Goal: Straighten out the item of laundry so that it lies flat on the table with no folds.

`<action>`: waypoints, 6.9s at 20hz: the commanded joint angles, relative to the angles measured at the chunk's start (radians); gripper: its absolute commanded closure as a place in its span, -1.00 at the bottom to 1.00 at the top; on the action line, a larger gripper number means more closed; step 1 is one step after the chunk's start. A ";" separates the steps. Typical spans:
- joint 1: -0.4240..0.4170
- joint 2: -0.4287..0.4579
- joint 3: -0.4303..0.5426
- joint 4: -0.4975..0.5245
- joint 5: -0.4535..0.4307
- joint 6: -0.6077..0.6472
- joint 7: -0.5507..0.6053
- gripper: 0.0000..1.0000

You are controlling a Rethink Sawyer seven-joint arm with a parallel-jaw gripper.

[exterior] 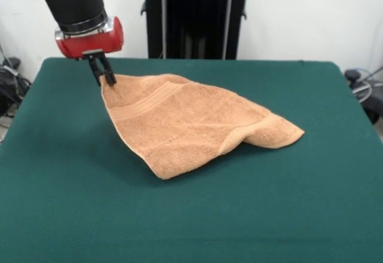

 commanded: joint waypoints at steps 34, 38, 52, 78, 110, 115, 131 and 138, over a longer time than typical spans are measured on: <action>-0.165 -0.022 0.054 0.076 -0.232 -0.036 -0.203 1.00; -0.200 -0.038 0.055 0.105 -0.238 -0.048 -0.200 1.00; -0.228 -0.046 0.062 0.158 -0.280 -0.109 -0.143 1.00; -0.359 -0.346 0.279 0.079 0.013 0.363 -0.400 1.00; -0.370 -0.635 0.295 0.038 0.174 0.566 -0.539 1.00; -0.361 -0.634 0.289 -0.067 0.157 0.681 -0.587 1.00; -0.316 -0.794 0.233 -0.133 0.201 0.811 -0.626 1.00; -0.180 -0.958 0.127 0.041 0.278 0.724 -0.476 1.00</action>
